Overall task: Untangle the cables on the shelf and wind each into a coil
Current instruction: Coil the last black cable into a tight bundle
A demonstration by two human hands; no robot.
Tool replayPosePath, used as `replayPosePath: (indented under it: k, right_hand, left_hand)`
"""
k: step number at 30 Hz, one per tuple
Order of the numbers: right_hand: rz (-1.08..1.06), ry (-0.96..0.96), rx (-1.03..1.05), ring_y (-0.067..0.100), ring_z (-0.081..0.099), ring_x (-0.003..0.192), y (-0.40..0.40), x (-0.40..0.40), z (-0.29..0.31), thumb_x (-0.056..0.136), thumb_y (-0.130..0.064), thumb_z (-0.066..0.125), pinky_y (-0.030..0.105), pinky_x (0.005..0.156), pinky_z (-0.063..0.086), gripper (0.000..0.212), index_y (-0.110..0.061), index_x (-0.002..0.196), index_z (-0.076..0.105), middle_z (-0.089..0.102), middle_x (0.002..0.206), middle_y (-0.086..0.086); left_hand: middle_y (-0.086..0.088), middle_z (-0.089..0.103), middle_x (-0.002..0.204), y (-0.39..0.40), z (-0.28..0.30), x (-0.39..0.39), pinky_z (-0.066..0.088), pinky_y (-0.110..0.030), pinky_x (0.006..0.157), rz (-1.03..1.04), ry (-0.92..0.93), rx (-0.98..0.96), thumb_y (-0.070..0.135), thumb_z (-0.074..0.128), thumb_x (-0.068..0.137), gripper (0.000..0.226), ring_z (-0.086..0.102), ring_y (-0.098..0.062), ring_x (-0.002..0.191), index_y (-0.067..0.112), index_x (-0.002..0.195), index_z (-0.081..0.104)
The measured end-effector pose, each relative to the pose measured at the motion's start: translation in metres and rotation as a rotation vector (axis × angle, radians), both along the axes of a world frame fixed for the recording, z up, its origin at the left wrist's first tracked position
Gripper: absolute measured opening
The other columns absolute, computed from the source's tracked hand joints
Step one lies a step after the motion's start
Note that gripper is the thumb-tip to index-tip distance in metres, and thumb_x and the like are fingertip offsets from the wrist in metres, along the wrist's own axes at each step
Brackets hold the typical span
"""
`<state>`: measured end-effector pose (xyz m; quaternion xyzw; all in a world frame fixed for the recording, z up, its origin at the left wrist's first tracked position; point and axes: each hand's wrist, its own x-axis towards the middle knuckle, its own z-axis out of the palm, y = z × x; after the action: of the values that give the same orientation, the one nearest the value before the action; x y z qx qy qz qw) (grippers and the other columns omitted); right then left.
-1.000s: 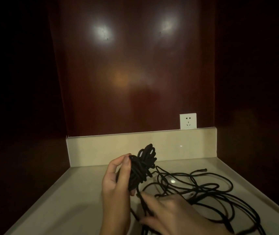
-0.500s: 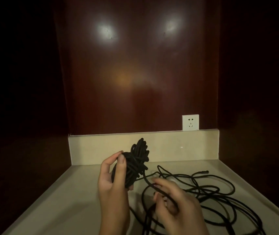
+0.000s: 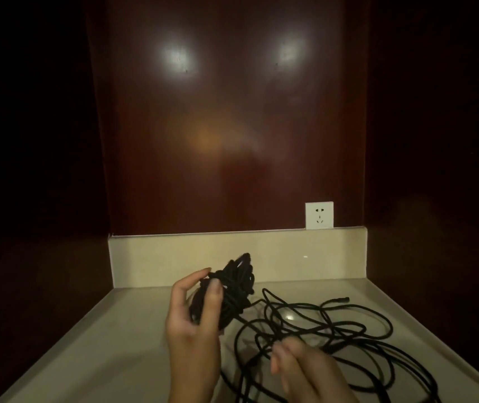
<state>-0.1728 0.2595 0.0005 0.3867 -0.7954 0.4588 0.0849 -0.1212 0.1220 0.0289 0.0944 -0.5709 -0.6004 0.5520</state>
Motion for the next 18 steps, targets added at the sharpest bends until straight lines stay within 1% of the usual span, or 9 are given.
replayPosePath:
  k: [2, 3, 6, 8, 9, 11, 12, 15, 18]
  right_hand:
    - [0.123, -0.082, 0.045, -0.011, 0.058, 0.093, 0.006, 0.007, 0.011, 0.085, -0.08, 0.03, 0.016, 0.095, 0.043, 0.05, -0.044, 0.09, 0.064, 0.064, 0.092, -0.034]
    - [0.137, -0.001, 0.135, -0.008, 0.056, 0.103, 0.01, 0.006, 0.016, 0.081, -0.085, 0.028, 0.015, 0.099, 0.039, 0.061, -0.039, 0.104, 0.061, 0.064, 0.102, -0.029]
    - [0.114, 0.306, 0.445, 0.017, 0.055, 0.115, 0.012, -0.011, 0.033, 0.1, -0.056, 0.038, 0.033, 0.098, 0.044, 0.035, -0.031, 0.124, 0.042, 0.062, 0.118, -0.004]
    - [0.141, 0.493, 0.547, 0.02, 0.057, 0.094, 0.015, -0.025, 0.033, 0.102, -0.047, 0.044, 0.036, 0.084, 0.047, 0.023, -0.03, 0.118, 0.041, 0.062, 0.1, -0.005]
    - [0.128, 0.647, 0.592, 0.015, 0.052, 0.078, 0.018, -0.034, 0.032, 0.097, -0.041, 0.057, 0.032, 0.073, 0.045, 0.023, -0.032, 0.112, 0.044, 0.055, 0.084, -0.009]
    - [0.062, 0.807, 0.648, 0.008, 0.033, 0.059, 0.026, -0.047, 0.037, 0.07, -0.032, 0.086, 0.026, 0.056, 0.032, 0.047, -0.037, 0.101, 0.051, 0.038, 0.067, -0.015]
    - [0.007, 0.882, 0.638, 0.009, 0.029, 0.054, 0.028, -0.049, 0.043, 0.062, -0.031, 0.09, 0.026, 0.052, 0.026, 0.051, -0.036, 0.1, 0.057, 0.04, 0.065, -0.014]
    - [-0.01, 1.086, 0.613, 0.019, 0.05, 0.053, 0.024, -0.054, 0.064, 0.084, -0.024, 0.066, 0.03, 0.048, 0.032, 0.029, -0.028, 0.113, 0.065, 0.06, 0.072, -0.001]
    - [0.037, 1.175, 0.394, 0.021, 0.055, 0.058, 0.024, -0.056, 0.082, 0.096, -0.032, 0.042, 0.032, 0.05, 0.043, 0.031, -0.022, 0.106, 0.07, 0.057, 0.074, 0.002]
  left_hand:
    - [0.015, 0.074, 0.086, 0.0, -0.006, -0.002, 0.054, -0.015, 0.063, 0.061, -0.067, -0.174, 0.037, 0.069, 0.084, 0.021, 0.071, -0.003, 0.079, 0.031, 0.104, 0.063]
    - [0.02, 0.073, 0.089, 0.0, -0.008, -0.003, 0.055, -0.017, 0.067, 0.086, -0.11, -0.259, 0.042, 0.073, 0.085, 0.023, 0.071, -0.001, 0.081, 0.034, 0.104, 0.061]
    - [0.026, 0.071, 0.092, -0.007, -0.011, 0.0, 0.056, -0.021, 0.07, 0.16, -0.254, -0.478, 0.052, 0.068, 0.088, 0.024, 0.07, 0.003, 0.082, 0.045, 0.107, 0.055]
    - [0.027, 0.069, 0.09, -0.01, -0.008, 0.003, 0.055, -0.023, 0.066, 0.178, -0.336, -0.588, 0.06, 0.06, 0.086, 0.027, 0.068, 0.003, 0.078, 0.046, 0.107, 0.052]
    - [0.027, 0.068, 0.088, -0.012, -0.007, 0.005, 0.054, -0.024, 0.065, 0.19, -0.373, -0.639, 0.062, 0.057, 0.086, 0.027, 0.067, 0.002, 0.077, 0.045, 0.106, 0.052]
    - [0.024, 0.067, 0.083, -0.014, -0.004, 0.008, 0.055, -0.031, 0.066, 0.199, -0.447, -0.727, 0.063, 0.057, 0.089, 0.027, 0.066, -0.001, 0.074, 0.042, 0.105, 0.052]
    - [0.022, 0.067, 0.082, -0.014, -0.002, 0.01, 0.055, -0.033, 0.066, 0.173, -0.489, -0.75, 0.061, 0.058, 0.088, 0.026, 0.066, -0.003, 0.074, 0.041, 0.104, 0.053]
    - [0.014, 0.07, 0.08, -0.011, 0.005, 0.018, 0.056, -0.035, 0.068, 0.001, -0.572, -0.735, 0.051, 0.066, 0.088, 0.021, 0.067, -0.007, 0.074, 0.037, 0.103, 0.057]
    - [0.001, 0.071, 0.08, -0.005, 0.021, 0.033, 0.052, -0.022, 0.06, -0.343, -0.562, -0.517, 0.041, 0.067, 0.085, 0.015, 0.068, -0.009, 0.07, 0.032, 0.097, 0.068]
